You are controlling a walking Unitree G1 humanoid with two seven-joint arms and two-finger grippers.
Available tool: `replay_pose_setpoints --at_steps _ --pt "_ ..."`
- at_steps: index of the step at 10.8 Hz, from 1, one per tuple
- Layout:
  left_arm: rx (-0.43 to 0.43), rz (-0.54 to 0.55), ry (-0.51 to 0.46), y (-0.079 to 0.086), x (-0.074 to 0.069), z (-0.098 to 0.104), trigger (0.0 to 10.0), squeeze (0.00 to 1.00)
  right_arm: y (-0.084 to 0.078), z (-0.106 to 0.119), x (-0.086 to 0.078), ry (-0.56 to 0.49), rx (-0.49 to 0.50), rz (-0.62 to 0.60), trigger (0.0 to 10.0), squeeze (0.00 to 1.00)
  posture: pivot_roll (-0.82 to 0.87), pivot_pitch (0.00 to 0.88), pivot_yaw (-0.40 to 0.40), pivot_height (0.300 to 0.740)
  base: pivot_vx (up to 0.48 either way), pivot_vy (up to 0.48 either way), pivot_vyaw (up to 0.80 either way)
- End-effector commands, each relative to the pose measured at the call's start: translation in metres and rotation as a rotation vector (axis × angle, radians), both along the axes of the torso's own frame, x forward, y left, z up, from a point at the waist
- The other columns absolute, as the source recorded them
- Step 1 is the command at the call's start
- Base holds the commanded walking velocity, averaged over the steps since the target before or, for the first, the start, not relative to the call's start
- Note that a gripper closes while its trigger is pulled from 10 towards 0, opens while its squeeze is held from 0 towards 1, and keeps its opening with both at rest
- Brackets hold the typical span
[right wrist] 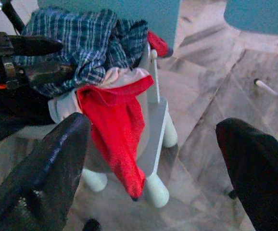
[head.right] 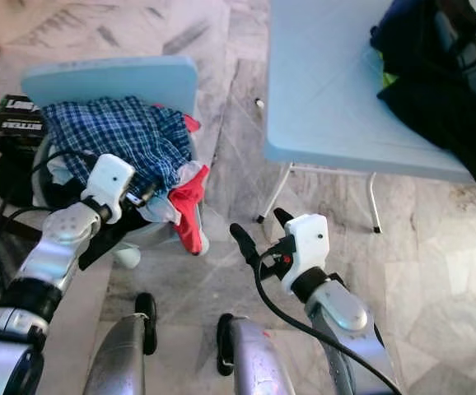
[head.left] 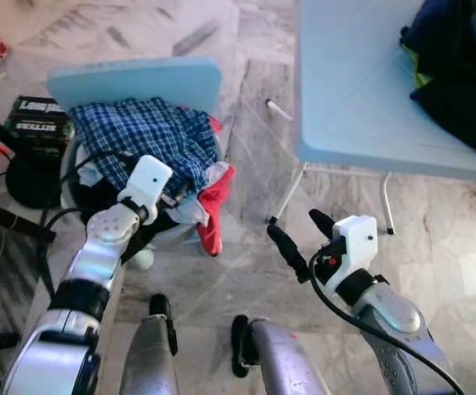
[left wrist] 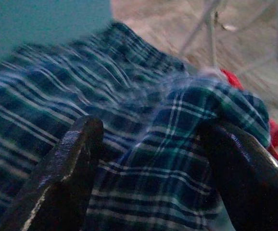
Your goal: Hang hanger
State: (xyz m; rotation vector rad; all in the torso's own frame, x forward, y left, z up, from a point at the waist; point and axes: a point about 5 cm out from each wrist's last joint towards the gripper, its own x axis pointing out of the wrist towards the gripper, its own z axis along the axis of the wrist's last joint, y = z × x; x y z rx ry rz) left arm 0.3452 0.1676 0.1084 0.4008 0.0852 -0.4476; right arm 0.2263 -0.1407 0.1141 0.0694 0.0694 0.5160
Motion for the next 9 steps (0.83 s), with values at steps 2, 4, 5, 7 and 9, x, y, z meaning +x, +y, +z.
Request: replay_pose_setpoints --at_steps 2,4,5,7,9 --pt "0.048 -0.055 0.112 -0.003 -0.006 -0.023 1.8 1.00 -0.004 0.000 -0.007 0.016 -0.027 -0.003 10.0 0.00 -0.20 0.383 -0.138 0.740 0.000 0.000 0.00" --pt "0.052 -0.099 0.144 -0.008 -0.004 -0.026 0.0 0.00 -0.006 0.000 -0.009 0.016 -0.038 -0.003 10.0 0.00 -0.21 0.378 -0.140 0.740 0.000 0.000 0.00" --pt "0.056 -0.103 0.158 -0.009 -0.003 -0.028 0.0 0.00 -0.006 0.000 -0.007 0.016 -0.042 -0.002 10.0 0.00 -0.20 0.373 -0.140 0.740 0.000 0.000 0.00" --pt "0.048 -0.107 0.156 -0.008 -0.003 -0.029 0.0 0.00 -0.004 0.001 -0.005 0.012 -0.043 0.001 10.0 0.00 -0.20 0.373 -0.141 0.740 0.000 0.000 0.00" --pt "0.039 -0.100 0.156 -0.008 -0.003 -0.030 0.0 0.00 -0.004 0.001 -0.003 0.009 -0.043 -0.003 10.0 0.00 -0.19 0.358 -0.139 0.740 0.000 0.000 0.00"
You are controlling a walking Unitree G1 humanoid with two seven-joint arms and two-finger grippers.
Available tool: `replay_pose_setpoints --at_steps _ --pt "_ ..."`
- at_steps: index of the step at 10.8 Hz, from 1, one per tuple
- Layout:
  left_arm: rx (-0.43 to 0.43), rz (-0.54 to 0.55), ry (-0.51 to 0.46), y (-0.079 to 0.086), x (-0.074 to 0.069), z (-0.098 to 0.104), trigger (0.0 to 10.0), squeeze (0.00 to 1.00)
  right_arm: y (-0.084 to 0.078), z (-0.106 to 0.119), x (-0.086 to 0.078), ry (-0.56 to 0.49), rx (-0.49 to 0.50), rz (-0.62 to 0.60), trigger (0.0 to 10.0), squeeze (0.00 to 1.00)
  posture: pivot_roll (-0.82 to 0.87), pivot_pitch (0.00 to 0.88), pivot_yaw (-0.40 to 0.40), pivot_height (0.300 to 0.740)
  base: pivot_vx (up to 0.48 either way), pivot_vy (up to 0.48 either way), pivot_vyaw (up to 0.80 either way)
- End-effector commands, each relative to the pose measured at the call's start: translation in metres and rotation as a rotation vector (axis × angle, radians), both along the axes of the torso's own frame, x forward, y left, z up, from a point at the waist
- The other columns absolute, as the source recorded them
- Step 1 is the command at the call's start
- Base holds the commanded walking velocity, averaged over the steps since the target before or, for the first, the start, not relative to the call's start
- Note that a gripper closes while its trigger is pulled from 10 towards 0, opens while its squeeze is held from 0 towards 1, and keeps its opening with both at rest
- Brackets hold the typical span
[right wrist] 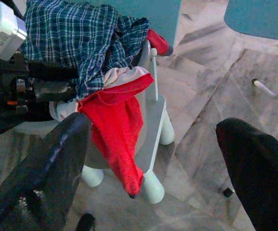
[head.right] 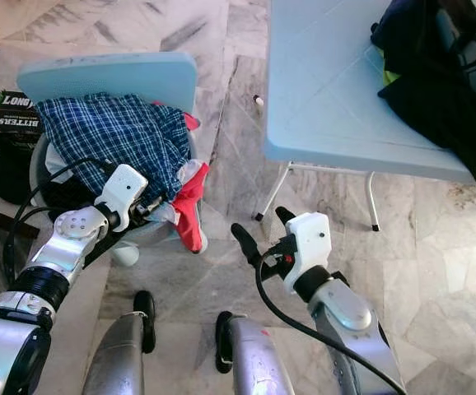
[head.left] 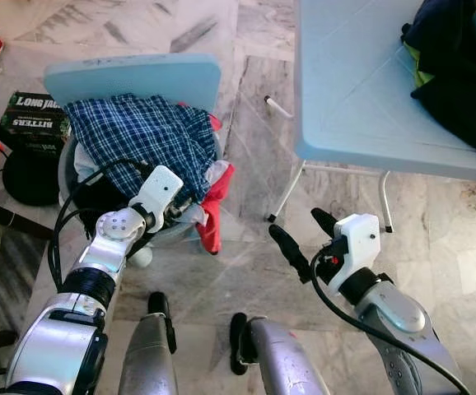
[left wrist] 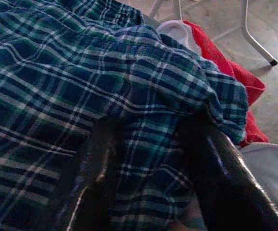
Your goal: Hang hanger
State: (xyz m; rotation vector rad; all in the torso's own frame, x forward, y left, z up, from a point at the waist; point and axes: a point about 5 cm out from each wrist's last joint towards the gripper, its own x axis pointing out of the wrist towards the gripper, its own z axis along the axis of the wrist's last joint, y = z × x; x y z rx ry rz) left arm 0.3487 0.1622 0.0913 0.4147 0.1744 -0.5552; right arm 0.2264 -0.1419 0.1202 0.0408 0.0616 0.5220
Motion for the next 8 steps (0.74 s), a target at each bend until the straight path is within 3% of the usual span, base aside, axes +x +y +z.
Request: replay_pose_setpoints --at_steps 1,8 --pt "0.006 -0.008 0.053 -0.0014 -0.0059 -0.0129 0.0 0.00 -0.0020 -0.0057 -0.0028 0.023 -0.016 -0.011 10.0 0.00 -0.19 0.356 -0.138 0.740 0.000 0.000 0.00" --pt "-0.056 0.086 0.007 0.0055 -0.0031 -0.0099 0.0 0.00 0.0018 -0.0063 0.0009 0.018 -0.011 0.001 10.0 0.00 -0.18 0.349 -0.146 0.740 0.000 0.000 0.00"
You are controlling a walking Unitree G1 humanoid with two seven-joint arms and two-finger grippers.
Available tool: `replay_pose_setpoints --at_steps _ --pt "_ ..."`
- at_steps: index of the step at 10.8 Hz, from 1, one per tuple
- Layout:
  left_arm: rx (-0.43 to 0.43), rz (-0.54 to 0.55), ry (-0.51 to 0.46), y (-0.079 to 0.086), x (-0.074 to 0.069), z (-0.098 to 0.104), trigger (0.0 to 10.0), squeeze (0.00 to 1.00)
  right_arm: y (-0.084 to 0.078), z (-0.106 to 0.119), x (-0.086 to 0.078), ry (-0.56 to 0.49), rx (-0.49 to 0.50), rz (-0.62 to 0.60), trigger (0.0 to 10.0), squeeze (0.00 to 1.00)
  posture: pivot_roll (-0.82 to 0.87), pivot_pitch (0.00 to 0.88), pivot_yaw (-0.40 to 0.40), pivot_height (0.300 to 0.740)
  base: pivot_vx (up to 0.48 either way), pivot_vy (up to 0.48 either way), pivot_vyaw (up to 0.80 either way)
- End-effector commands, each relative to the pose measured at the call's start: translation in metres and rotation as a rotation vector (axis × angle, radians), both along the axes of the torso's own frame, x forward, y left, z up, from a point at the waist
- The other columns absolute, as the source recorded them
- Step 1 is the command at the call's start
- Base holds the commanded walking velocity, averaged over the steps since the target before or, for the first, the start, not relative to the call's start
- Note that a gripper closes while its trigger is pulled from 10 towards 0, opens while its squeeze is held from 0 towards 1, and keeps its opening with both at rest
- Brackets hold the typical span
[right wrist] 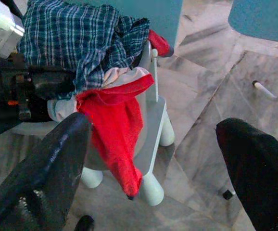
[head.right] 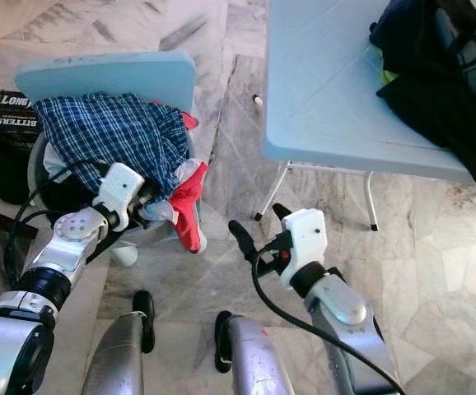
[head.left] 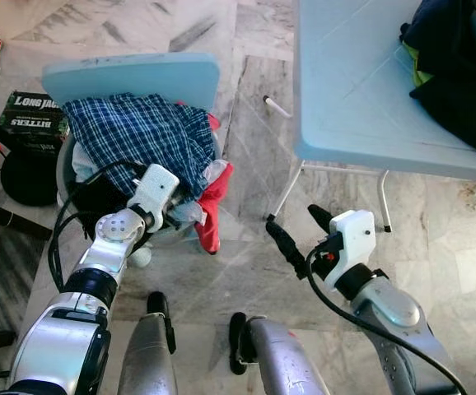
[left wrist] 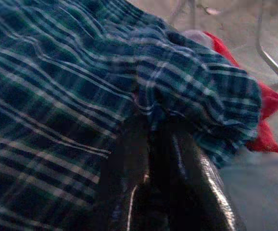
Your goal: Hang hanger
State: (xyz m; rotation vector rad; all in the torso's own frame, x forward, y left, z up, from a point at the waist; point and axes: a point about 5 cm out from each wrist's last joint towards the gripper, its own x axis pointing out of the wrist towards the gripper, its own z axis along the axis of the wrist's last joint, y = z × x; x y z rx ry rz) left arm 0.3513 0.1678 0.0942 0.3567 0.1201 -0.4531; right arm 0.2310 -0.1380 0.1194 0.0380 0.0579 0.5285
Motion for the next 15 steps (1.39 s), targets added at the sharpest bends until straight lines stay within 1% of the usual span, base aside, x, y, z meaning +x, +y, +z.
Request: replay_pose_setpoints --at_steps 1,2,3,4,5,6,7,8,9,10,11,12,13,14,15 --pt "-0.015 0.042 -0.058 0.004 -0.001 0.003 0.0 0.00 -0.003 -0.005 -0.003 0.016 -0.008 -0.009 10.0 0.00 -0.18 0.348 -0.147 0.740 0.000 0.000 0.00" --pt "-0.084 0.066 -0.202 0.004 0.002 0.025 0.0 0.00 -0.005 -0.004 0.000 0.010 -0.009 -0.016 10.0 0.00 -0.17 0.350 -0.145 0.740 0.000 0.000 0.00" --pt "-0.136 0.067 -0.295 0.001 0.002 0.040 0.0 0.00 -0.004 -0.004 0.004 0.006 -0.007 -0.019 10.0 0.00 -0.16 0.355 -0.144 0.740 0.000 0.000 0.00" --pt "-0.145 0.067 -0.312 0.000 0.002 0.043 0.0 0.00 -0.004 -0.004 0.004 0.005 -0.006 -0.019 10.0 0.00 -0.15 0.357 -0.143 0.740 0.000 0.000 0.00" --pt "-0.187 0.070 -0.369 -0.001 -0.001 0.054 0.0 0.00 0.003 -0.006 0.005 0.008 0.006 -0.012 10.0 0.00 -0.13 0.361 -0.139 0.740 0.000 0.000 0.00" --pt "-0.210 0.076 -0.389 0.000 -0.001 0.058 0.0 0.00 0.007 -0.008 0.005 0.010 0.013 -0.007 10.0 0.00 -0.12 0.358 -0.134 0.740 0.000 0.000 0.00" --pt "-0.254 0.071 -0.426 -0.002 -0.001 0.072 0.0 0.00 0.011 -0.009 0.005 0.011 0.021 -0.002 10.0 0.00 -0.11 0.352 -0.127 0.740 0.000 0.000 0.00" --pt "-0.275 0.054 -0.455 -0.005 0.000 0.082 0.0 0.00 0.012 -0.010 0.006 0.010 0.024 -0.001 10.0 0.00 -0.11 0.352 -0.127 0.740 0.000 0.000 0.00" --pt "-0.347 -0.026 -0.576 -0.020 0.000 0.127 0.0 0.00 0.012 -0.010 0.009 0.004 0.028 -0.004 10.0 0.00 -0.09 0.341 -0.122 0.740 0.000 0.000 0.00" --pt "-0.426 -0.113 -0.671 -0.036 -0.004 0.168 0.0 0.00 0.013 -0.009 0.015 -0.009 0.030 -0.009 10.0 0.00 -0.08 0.330 -0.116 0.740 0.000 0.000 0.00" --pt "-0.590 -0.160 -0.755 -0.044 -0.013 0.212 0.0 0.00 0.015 -0.008 0.021 -0.021 0.035 -0.015 10.0 0.00 -0.07 0.322 -0.109 0.740 0.000 0.000 0.00" --pt "-0.647 -0.160 -0.774 -0.042 -0.017 0.223 0.0 0.00 0.015 -0.009 0.022 -0.023 0.036 -0.015 10.0 0.00 -0.06 0.323 -0.107 0.740 0.000 0.000 0.00" --pt "-0.752 -0.127 -0.770 -0.034 -0.020 0.231 0.0 0.00 0.017 -0.010 0.022 -0.022 0.038 -0.015 10.0 0.00 -0.05 0.321 -0.106 0.740 0.000 0.000 0.00" --pt "-0.922 0.008 -0.719 -0.009 -0.026 0.226 0.0 0.00 0.021 -0.013 0.020 -0.018 0.043 -0.006 10.0 0.00 -0.04 0.322 -0.106 0.740 0.000 0.000 0.00" --pt "-0.911 0.083 -0.675 0.001 -0.033 0.211 0.0 0.00 0.022 -0.014 0.021 -0.020 0.044 -0.002 10.0 0.00 -0.04 0.322 -0.106 0.740 0.000 0.000 0.00"
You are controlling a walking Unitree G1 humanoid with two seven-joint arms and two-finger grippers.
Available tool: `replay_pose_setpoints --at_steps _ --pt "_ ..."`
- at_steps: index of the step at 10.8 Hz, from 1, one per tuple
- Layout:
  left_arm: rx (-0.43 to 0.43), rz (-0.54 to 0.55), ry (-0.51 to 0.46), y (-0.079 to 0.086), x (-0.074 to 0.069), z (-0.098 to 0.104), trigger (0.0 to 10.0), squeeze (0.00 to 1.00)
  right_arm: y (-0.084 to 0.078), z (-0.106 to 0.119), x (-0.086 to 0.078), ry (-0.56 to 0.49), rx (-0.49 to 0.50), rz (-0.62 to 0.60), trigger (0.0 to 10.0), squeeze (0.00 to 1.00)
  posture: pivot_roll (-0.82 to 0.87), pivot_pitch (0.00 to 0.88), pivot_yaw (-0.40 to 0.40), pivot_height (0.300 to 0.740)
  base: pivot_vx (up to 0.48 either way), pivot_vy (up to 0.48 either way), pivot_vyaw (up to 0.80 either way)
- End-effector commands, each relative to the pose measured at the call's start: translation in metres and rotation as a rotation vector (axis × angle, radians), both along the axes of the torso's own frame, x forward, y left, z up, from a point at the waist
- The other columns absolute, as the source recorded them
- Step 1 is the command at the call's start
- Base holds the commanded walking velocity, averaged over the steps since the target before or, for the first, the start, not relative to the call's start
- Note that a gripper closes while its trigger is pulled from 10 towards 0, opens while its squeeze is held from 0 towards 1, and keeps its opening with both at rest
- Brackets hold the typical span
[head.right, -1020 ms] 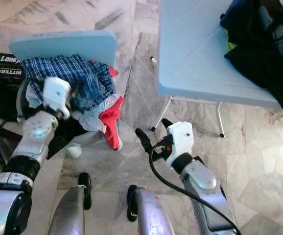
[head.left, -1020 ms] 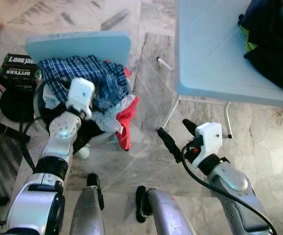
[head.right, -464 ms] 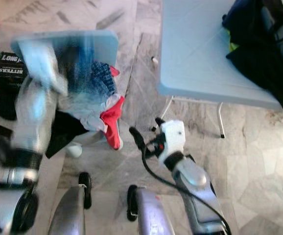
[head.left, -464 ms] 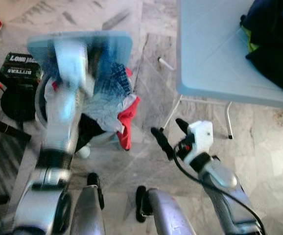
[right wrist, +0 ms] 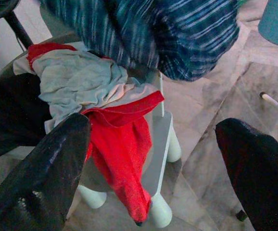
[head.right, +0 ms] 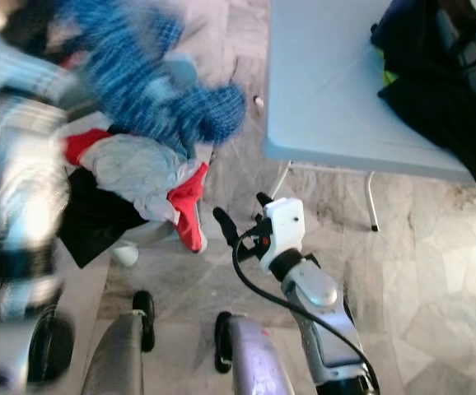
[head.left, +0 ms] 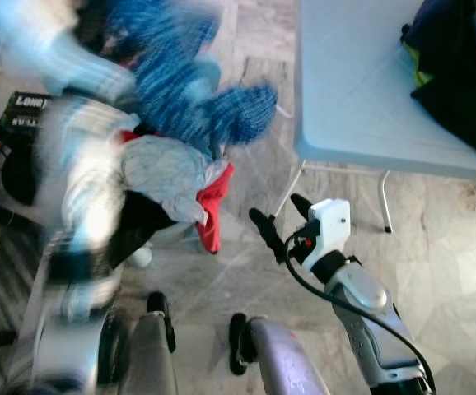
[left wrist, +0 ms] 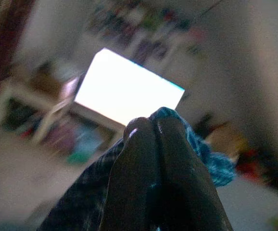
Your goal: Hang hanger
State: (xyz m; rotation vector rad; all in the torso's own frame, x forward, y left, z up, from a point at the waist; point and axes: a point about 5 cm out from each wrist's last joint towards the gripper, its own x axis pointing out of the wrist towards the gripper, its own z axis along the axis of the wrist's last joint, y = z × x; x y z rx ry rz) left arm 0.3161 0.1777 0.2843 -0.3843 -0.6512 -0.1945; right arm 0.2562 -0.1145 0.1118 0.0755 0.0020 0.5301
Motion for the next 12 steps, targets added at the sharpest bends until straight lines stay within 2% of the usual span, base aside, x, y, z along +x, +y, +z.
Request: replay_pose_setpoints --at_steps 1,2,3,4,5,6,7,9,11,12 --pt "0.033 0.058 0.101 0.007 -0.009 -0.026 0.0 0.00 -0.002 -0.008 -0.003 0.026 -0.007 -0.001 10.0 0.00 -0.02 0.331 -0.104 0.740 0.000 0.000 0.00" --pt "0.052 0.124 0.221 0.021 -0.019 -0.060 0.0 0.00 -0.003 -0.009 -0.002 0.026 -0.009 -0.001 10.0 0.00 0.00 0.339 -0.100 0.740 0.000 0.000 0.00" --pt "0.050 0.145 0.310 0.028 -0.027 -0.083 0.0 0.00 -0.002 -0.009 -0.001 0.025 -0.008 0.000 10.0 0.00 0.00 0.341 -0.099 0.740 0.000 0.000 0.00" --pt "0.054 0.154 0.367 0.030 -0.033 -0.094 0.0 0.00 -0.001 -0.009 0.000 0.024 -0.008 0.001 10.0 0.00 0.01 0.343 -0.096 0.740 0.000 0.000 0.00" --pt "0.065 0.238 0.552 0.029 -0.045 -0.126 0.0 0.00 0.001 -0.009 0.000 0.019 -0.008 0.006 10.0 0.00 0.00 0.342 -0.091 0.740 0.000 0.000 0.00" --pt "0.133 0.263 0.630 0.029 -0.056 -0.143 0.0 0.00 0.001 -0.009 0.001 0.016 -0.009 0.002 10.0 0.00 0.00 0.340 -0.085 0.740 0.000 0.000 0.00" --pt "0.204 0.290 0.725 0.037 -0.065 -0.163 0.0 0.00 -0.002 -0.009 0.002 0.016 -0.012 -0.009 10.0 0.00 0.01 0.349 -0.080 0.740 0.000 0.000 0.00" --pt "0.212 0.366 0.871 0.054 -0.082 -0.189 0.0 0.00 -0.003 -0.010 0.001 0.014 -0.011 -0.018 10.0 0.00 0.00 0.350 -0.081 0.740 0.000 0.000 0.00" --pt "0.293 0.516 0.924 0.074 -0.107 -0.202 0.0 0.00 0.000 -0.010 0.002 0.013 -0.011 -0.006 10.0 0.00 0.01 0.352 -0.078 0.740 0.000 0.000 0.00" --pt "0.313 0.522 0.947 0.076 -0.113 -0.207 0.0 0.00 0.000 -0.010 0.003 0.011 -0.010 -0.007 10.0 0.00 0.01 0.352 -0.077 0.740 0.000 0.000 0.00"
